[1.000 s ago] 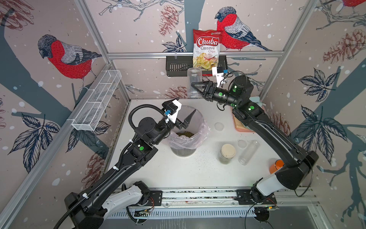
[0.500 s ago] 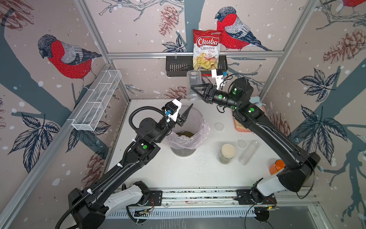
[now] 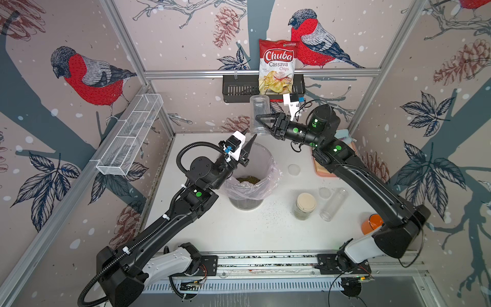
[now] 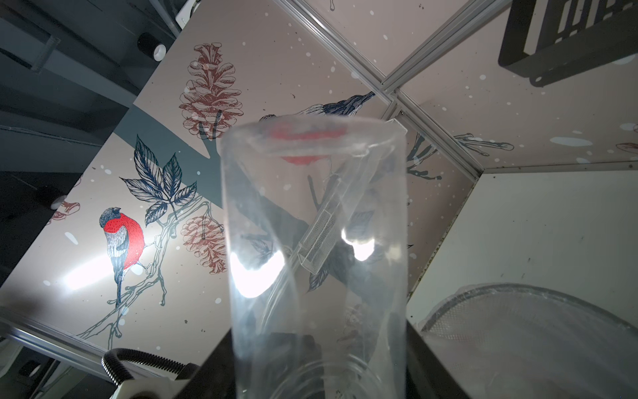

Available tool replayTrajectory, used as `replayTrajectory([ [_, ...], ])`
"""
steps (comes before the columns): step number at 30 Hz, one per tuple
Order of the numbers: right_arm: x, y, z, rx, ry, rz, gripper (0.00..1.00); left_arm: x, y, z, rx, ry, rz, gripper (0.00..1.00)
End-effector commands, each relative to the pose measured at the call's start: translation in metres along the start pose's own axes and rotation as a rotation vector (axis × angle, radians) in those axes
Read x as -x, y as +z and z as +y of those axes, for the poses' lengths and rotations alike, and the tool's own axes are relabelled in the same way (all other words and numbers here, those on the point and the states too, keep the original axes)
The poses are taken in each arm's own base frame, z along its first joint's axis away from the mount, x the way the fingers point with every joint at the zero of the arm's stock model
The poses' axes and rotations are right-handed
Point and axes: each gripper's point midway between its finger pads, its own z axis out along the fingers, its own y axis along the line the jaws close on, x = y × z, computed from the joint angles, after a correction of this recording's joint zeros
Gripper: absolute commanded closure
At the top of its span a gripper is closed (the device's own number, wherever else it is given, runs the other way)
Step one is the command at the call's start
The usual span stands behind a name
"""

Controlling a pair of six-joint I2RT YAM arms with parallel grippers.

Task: Empty moldy mung beans from jars
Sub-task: Place the jar at the center of the board.

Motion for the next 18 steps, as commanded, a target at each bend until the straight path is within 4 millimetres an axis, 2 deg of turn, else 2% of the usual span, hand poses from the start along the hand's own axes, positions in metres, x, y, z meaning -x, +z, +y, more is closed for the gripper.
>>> replayTrajectory([
  [1,0.001,-0.001,0.01,0.033,-0.012,-0.008,0.58,0.02,0.001,0.01,0.049,-0.001,-0.08,0.71],
  [4,0.0,-0.001,0.011,0.041,-0.006,-0.003,0.58,0.017,0.004,0.007,0.037,-0.001,-0.076,0.73],
  [8,-0.002,0.0,0.013,0.048,-0.002,0.003,0.58,0.014,0.005,0.009,0.052,0.004,-0.071,0.8],
  [13,-0.006,-0.002,0.013,0.044,0.016,0.007,0.58,0.006,0.007,0.008,0.05,-0.006,-0.046,1.0],
  [18,-0.01,0.002,0.012,0.054,0.037,0.023,0.57,0.009,0.007,0.011,0.068,-0.015,-0.059,1.0],
])
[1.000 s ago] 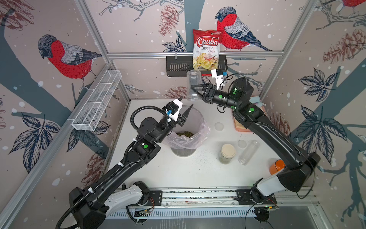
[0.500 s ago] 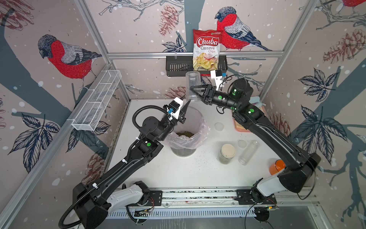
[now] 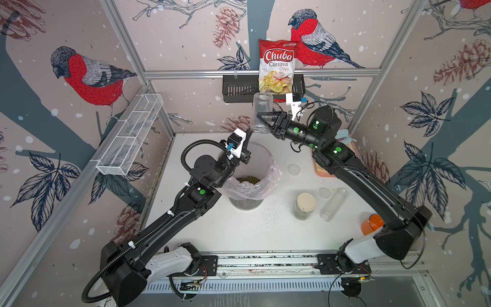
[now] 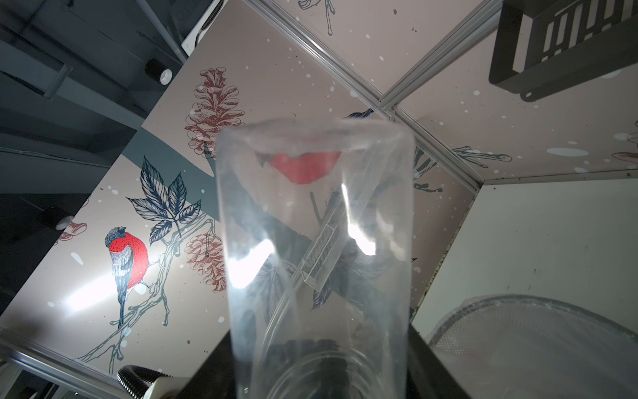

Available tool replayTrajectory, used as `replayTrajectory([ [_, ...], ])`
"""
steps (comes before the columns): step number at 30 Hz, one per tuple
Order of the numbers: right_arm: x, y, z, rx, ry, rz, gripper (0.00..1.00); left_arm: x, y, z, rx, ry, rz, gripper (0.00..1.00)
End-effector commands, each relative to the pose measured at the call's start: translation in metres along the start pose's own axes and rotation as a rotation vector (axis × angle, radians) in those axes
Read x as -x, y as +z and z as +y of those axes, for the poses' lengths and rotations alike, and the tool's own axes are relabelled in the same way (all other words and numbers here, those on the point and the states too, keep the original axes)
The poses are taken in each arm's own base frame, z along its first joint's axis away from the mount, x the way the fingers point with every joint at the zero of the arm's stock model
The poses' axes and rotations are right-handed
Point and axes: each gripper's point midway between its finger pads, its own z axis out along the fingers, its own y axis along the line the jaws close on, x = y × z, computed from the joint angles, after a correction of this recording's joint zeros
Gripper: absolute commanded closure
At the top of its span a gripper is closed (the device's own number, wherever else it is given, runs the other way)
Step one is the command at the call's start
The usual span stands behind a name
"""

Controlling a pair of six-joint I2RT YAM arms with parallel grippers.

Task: Empty moldy mung beans from jars
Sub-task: Place the jar at the center of the board.

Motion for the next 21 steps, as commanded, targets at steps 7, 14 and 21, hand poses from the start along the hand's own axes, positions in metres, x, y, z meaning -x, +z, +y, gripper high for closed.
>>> replayTrajectory([
  [7,-0.014,0.003,0.008,0.105,0.096,0.027,0.59,0.022,0.001,0.0,-0.008,-0.031,-0.093,0.65],
  [14,-0.012,0.001,0.01,0.126,0.124,-0.015,0.61,0.028,-0.004,0.009,0.042,-0.036,-0.128,0.2],
  [21,-0.019,-0.001,0.015,0.157,0.146,-0.04,0.6,0.03,-0.006,0.021,0.109,-0.024,-0.132,0.6],
])
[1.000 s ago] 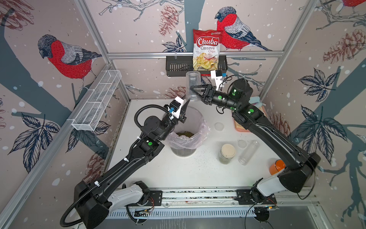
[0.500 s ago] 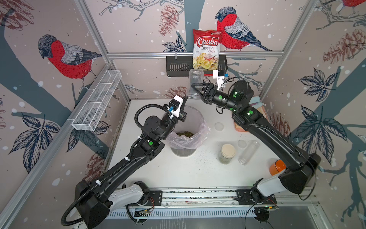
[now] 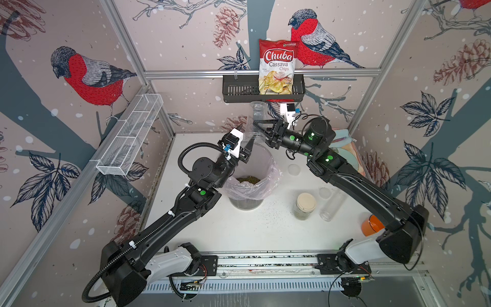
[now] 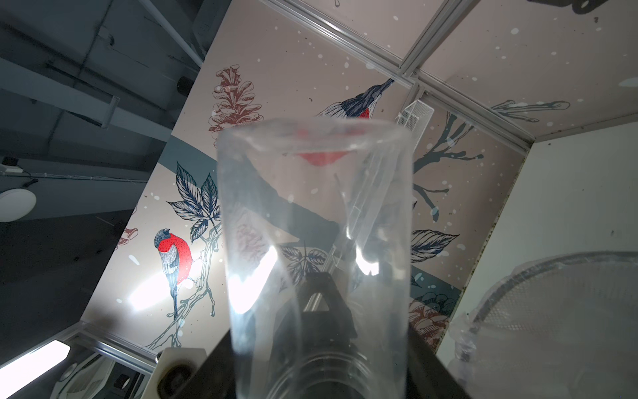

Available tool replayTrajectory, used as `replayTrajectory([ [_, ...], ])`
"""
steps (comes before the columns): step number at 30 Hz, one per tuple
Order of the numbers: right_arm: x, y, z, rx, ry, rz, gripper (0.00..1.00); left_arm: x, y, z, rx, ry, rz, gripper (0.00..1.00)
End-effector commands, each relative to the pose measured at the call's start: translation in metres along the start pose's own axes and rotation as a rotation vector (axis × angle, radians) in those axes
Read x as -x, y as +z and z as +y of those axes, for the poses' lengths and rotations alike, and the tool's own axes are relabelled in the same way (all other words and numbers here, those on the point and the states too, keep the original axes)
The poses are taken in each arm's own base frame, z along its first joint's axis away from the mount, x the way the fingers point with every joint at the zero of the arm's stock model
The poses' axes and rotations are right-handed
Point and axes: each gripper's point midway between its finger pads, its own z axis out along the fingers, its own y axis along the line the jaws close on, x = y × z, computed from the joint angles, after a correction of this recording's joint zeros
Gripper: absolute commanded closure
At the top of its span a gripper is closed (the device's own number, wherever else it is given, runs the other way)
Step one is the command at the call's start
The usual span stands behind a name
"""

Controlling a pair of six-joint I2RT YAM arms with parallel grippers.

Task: Empty moldy mung beans from jars
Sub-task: Place the jar at the center of the board.

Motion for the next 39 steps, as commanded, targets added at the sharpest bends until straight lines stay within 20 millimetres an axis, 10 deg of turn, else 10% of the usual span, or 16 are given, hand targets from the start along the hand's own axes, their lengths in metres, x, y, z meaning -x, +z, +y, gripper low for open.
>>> replayTrajectory([
  [1,0.004,-0.001,0.017,0.061,-0.003,-0.039,0.6,0.022,-0.002,0.014,0.066,-0.008,-0.084,0.66],
  [8,-0.002,0.005,0.023,0.077,-0.004,-0.029,0.59,0.023,-0.002,0.015,0.075,-0.013,-0.088,0.99],
  [14,-0.008,0.01,0.018,0.071,0.006,-0.009,0.55,0.028,-0.003,0.014,0.061,-0.02,-0.108,1.0],
  [28,0.008,0.005,0.012,0.039,-0.024,-0.035,0.09,0.03,-0.005,0.008,0.021,-0.018,-0.102,1.0],
  [39,0.01,-0.017,0.014,-0.064,-0.182,0.001,0.01,0.042,0.012,0.061,0.265,0.083,0.061,1.0],
])
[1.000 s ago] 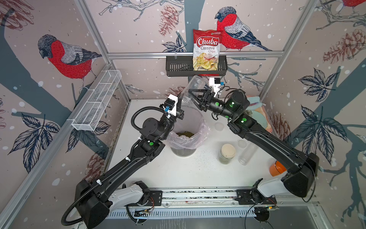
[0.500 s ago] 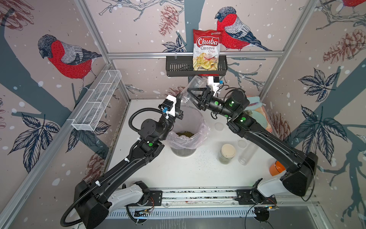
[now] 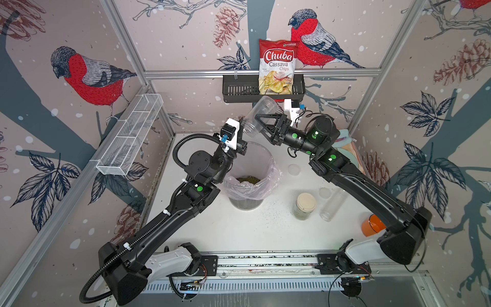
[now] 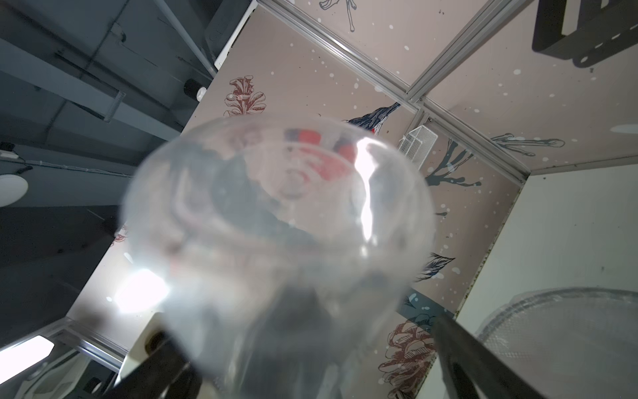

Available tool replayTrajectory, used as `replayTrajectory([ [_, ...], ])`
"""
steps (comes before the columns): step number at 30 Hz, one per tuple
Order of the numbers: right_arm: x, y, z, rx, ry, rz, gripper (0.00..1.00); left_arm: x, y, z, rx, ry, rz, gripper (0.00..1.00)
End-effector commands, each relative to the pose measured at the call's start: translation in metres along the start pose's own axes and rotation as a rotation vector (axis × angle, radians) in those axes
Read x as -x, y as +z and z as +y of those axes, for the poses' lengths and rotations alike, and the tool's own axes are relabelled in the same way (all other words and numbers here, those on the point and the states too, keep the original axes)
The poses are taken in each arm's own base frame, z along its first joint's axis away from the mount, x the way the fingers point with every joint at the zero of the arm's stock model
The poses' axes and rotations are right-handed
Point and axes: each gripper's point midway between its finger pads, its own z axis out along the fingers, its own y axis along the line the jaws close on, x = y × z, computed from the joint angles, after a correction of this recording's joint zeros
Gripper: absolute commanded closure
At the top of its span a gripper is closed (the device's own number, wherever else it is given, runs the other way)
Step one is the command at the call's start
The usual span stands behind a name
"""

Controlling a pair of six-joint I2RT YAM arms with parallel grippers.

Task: Empty moldy mung beans from jars
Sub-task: Place the jar at the center of the board.

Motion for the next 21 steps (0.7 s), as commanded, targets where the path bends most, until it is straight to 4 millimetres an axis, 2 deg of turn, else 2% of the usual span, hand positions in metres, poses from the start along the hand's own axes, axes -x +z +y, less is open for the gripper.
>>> replayTrajectory([
  [1,-0.002,-0.013,-0.002,-0.065,-0.098,0.028,0.01,0.009,0.004,0.03,0.127,0.055,0.055,1.0],
  [5,0.009,-0.039,-0.005,-0.165,-0.2,-0.018,0.01,0.015,0.011,0.067,0.245,0.073,0.168,1.0],
  [9,0.02,-0.07,-0.015,-0.306,-0.295,-0.087,0.0,0.001,0.012,0.118,0.383,0.04,0.389,1.0],
  [12,0.023,-0.087,-0.026,-0.376,-0.322,-0.111,0.0,-0.016,0.006,0.145,0.455,0.037,0.543,1.0],
  [16,0.026,-0.106,-0.04,-0.451,-0.329,-0.14,0.0,-0.045,-0.015,0.184,0.566,-0.035,0.664,1.0],
  [18,0.025,-0.112,-0.047,-0.474,-0.325,-0.141,0.01,-0.061,-0.025,0.194,0.574,-0.097,0.711,1.0],
  [21,0.024,-0.121,-0.054,-0.505,-0.323,-0.144,0.01,-0.098,-0.044,0.207,0.595,-0.213,0.851,1.0],
])
